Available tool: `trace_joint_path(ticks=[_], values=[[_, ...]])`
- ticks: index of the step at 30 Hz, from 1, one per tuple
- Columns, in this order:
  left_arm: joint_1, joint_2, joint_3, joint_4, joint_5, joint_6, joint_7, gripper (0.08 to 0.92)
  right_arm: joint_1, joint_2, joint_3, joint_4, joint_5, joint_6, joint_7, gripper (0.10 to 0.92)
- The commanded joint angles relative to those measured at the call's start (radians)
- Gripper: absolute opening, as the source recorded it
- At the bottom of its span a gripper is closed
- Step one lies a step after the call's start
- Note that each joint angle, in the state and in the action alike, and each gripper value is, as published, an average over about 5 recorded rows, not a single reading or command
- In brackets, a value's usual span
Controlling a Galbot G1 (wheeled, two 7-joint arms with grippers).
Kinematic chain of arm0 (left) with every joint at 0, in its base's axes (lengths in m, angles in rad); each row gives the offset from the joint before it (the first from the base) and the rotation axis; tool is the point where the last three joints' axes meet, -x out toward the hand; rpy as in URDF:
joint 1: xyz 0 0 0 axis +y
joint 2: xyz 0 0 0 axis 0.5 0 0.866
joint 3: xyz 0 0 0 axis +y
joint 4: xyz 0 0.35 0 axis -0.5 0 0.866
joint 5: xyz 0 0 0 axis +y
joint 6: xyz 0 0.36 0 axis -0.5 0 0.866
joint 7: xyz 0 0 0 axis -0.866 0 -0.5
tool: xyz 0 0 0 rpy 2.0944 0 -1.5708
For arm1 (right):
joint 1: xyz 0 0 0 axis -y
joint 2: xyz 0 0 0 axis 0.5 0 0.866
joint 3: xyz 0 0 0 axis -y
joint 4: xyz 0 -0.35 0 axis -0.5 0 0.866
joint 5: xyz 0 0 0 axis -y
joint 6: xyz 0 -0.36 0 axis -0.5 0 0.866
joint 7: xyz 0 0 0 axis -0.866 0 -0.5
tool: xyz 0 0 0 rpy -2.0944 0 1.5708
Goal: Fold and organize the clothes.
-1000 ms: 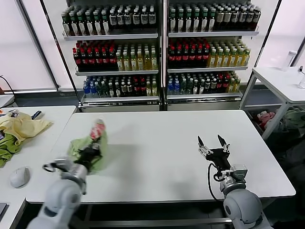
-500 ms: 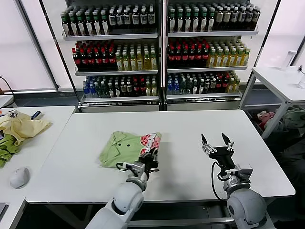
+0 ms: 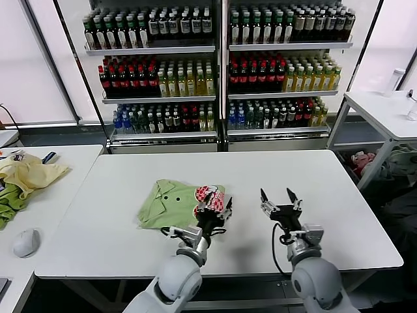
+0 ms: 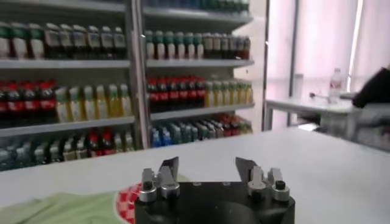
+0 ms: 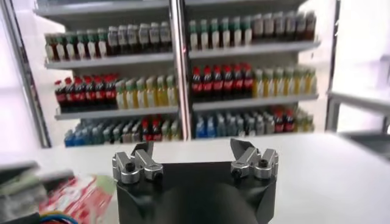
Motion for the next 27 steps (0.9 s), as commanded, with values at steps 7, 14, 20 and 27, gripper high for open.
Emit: trace_joint_path(ticks=[7, 14, 20, 27], values=[[0.406, 0.138, -0.436, -0.247, -0.048, -0.138, -0.047, 0.819, 0.261, 0.275, -0.273, -0.403, 0.064, -0.038, 0.125, 0.823], [0.444, 0.126, -0.445, -0.258, -0.042, -0.16, -0.052, 0.823, 0.328, 0.326, -0.249, -0.515, 0.136, -0.041, 0.139, 0.82], [0.454, 0.123, -0.436, -0.265, -0.039, -0.167, -0.052, 0.823, 0.347, 0.336, -0.219, -0.546, 0.18, -0.027, 0.146, 0.708], [0.453, 0.124, -0.426, -0.268, -0.039, -0.166, -0.052, 0.823, 0.377, 0.299, -0.203, -0.561, 0.12, -0.046, 0.114, 0.509]])
